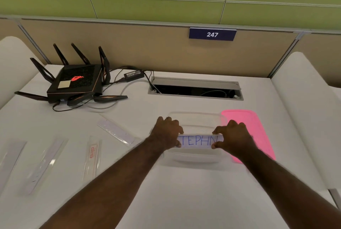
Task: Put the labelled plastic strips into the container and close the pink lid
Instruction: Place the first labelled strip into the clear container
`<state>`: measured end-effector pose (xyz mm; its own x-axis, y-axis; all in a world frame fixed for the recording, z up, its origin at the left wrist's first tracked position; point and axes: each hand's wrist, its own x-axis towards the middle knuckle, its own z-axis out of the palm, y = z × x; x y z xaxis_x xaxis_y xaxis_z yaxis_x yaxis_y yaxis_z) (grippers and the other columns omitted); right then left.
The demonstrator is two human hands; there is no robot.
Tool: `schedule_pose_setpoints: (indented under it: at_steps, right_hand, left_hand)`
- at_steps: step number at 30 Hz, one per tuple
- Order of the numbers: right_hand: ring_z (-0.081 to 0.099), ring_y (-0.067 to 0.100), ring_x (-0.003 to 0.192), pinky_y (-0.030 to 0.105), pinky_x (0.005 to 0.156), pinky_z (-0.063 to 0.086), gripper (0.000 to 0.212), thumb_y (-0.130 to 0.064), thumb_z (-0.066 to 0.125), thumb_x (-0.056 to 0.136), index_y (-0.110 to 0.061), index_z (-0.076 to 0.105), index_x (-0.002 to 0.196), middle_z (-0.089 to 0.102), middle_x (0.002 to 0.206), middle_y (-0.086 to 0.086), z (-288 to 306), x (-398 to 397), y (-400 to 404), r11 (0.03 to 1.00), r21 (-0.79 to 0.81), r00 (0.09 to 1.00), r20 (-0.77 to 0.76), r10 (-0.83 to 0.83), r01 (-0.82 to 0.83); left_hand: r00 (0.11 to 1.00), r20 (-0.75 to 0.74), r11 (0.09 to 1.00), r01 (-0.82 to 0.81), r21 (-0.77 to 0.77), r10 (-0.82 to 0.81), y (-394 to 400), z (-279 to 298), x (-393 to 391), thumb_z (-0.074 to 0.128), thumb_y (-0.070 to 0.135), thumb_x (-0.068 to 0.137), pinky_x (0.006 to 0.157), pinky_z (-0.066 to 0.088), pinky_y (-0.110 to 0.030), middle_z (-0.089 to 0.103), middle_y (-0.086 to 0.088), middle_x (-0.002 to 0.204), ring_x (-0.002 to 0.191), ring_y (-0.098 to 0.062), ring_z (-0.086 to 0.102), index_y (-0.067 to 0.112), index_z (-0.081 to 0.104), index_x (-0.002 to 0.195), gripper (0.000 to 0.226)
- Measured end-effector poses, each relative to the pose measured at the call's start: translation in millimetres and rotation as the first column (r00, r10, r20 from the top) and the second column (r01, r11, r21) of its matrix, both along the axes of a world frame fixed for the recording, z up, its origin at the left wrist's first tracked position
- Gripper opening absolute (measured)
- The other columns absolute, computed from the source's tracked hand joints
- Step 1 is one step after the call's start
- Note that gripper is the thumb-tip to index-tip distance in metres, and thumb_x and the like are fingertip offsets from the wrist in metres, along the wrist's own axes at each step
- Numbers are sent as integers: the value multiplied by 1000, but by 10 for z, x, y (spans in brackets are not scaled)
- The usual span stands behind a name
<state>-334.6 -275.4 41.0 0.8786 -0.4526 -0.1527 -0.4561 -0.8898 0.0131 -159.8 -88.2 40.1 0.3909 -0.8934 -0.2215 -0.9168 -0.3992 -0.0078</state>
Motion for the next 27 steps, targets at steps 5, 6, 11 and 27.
schedule_pose_setpoints:
  at_steps: [5,6,11,27]
  right_hand:
    - [46,22,113,41,92,33,53,-60,67,75,-28,66,118,64,118,-4,-76,108,36,989,-93,984,-153,96,-111]
    - [46,23,114,42,93,33,52,-59,65,77,-26,66,117,64,119,-2,-94,122,41,983,-123,973,-199,113,-140]
    - [50,24,109,46,93,30,52,-59,68,74,-18,68,107,69,107,0,-177,234,63,964,-180,936,-327,130,-196]
    - [55,22,108,48,98,27,63,-74,58,72,-25,64,111,69,110,-1,-217,310,72,977,-123,939,-318,129,-176]
  left_hand:
    - [987,142,986,54,159,-77,-147,-170,-84,68,58,75,93,29,-41,65,2,117,110,-22,51,24,64,118,55]
    - [983,156,981,64,184,-94,-179,-189,-89,68,58,75,94,29,-41,66,2,115,109,-22,52,23,64,117,55]
    - [979,175,964,59,259,-108,-305,-261,-80,71,56,75,99,27,-41,67,3,114,111,-21,52,24,64,118,55]
    - [998,52,994,31,106,-37,-271,-285,-108,58,53,84,101,25,-43,65,2,123,116,-23,50,26,62,122,48]
